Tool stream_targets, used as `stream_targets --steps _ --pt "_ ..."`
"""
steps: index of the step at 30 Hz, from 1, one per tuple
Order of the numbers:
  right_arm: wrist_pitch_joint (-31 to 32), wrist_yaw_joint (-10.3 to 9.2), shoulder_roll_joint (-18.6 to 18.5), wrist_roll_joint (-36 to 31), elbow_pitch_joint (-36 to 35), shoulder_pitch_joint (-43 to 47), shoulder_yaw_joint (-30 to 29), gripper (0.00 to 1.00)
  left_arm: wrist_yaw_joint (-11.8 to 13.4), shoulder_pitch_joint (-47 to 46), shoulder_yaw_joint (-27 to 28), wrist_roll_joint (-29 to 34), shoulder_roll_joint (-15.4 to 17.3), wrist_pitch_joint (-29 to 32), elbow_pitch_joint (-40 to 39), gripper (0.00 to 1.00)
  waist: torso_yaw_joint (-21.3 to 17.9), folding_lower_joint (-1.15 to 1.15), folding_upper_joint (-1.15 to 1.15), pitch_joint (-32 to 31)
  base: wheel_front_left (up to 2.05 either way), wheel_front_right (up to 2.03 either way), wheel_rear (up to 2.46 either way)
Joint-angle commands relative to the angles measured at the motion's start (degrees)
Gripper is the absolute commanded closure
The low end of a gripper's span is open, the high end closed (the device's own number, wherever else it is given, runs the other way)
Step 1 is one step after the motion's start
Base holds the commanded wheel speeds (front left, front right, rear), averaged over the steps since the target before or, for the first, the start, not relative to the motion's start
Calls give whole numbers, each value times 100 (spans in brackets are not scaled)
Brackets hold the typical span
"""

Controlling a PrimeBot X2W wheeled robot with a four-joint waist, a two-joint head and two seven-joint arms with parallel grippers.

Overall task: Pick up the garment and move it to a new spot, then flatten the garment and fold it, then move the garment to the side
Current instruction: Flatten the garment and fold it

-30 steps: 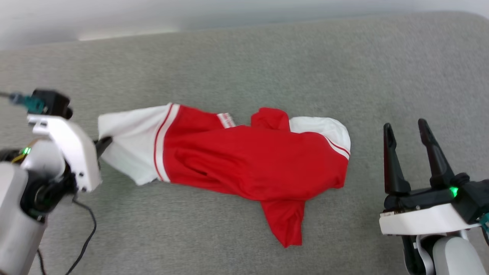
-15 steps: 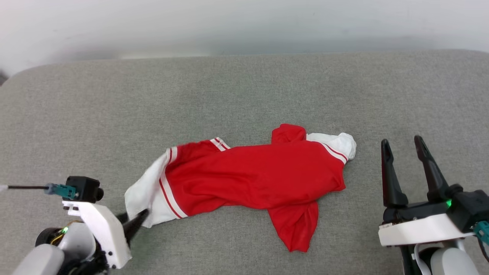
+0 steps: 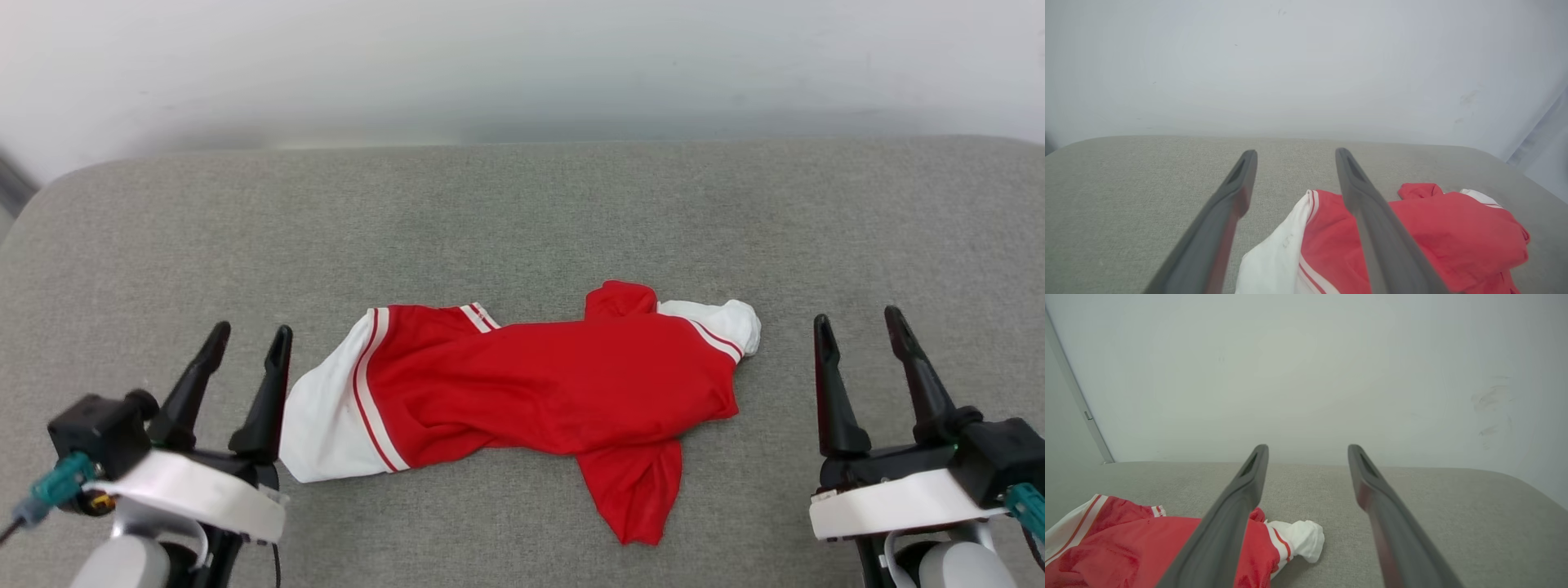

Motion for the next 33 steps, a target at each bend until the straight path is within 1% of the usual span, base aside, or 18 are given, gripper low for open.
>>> stream_targets --steps 1,3,6,9,13,15,17,19,21,24,27,30,33 --pt "-11 -2 11 -83 35 47 3 0 51 158 30 120 -74 -131 -91 0 28 1 0 -19 0 0 0" --pt "121 -2 -25 -123 118 20 19 0 150 331 84 310 -189 -249 -201 0 81 1 0 -23 0 0 0" --pt "810 -2 -300 -13 162 -212 131 0 245 541 110 576 -393 -309 -363 0 172 1 0 14 0 0 0" --pt "1979 -3 -797 179 148 -485 376 0 259 636 144 759 -586 -331 -480 0 284 1 0 87 0 0 0" --pt "3944 -3 -1521 742 163 -1091 688 0 142 576 223 967 -770 -336 -517 0 438 1 0 254 0 0 0" --pt "4789 -2 -1851 967 175 -1428 881 0 70 472 251 1048 -863 -337 -504 0 543 1 0 358 0 0 0" --pt "5522 -3 -2085 1168 280 -1730 998 0 5 401 249 1108 -946 -333 -469 0 664 1 0 469 0 0 0" --pt "6089 -3 -2173 1386 405 -2039 1053 0 -44 302 259 1167 -1044 -333 -446 0 796 1 0 601 0 0 0" --pt "6467 -3 -2232 1461 571 -2320 1078 0 -109 218 243 1222 -1138 -332 -417 0 925 1 0 719 0 0 0" --pt "6750 -3 -2334 1478 894 -2649 1231 0 -195 113 206 1298 -1275 -328 -344 0 1129 1 0 884 0 0 0" --pt "6964 -2 -2391 1533 1264 -2864 1380 0 -253 4 180 1357 -1384 -328 -270 0 1325 1 0 993 0 0 0" --pt "7178 -3 -2603 1641 1538 -2933 1799 0 -308 -67 148 1398 -1461 -327 -202 0 1489 1 0 1057 0 0 0" --pt "7172 -3 -2798 1711 1821 -2967 2073 0 -341 -114 119 1422 -1531 -327 -156 0 1628 1 0 1111 0 0 0"
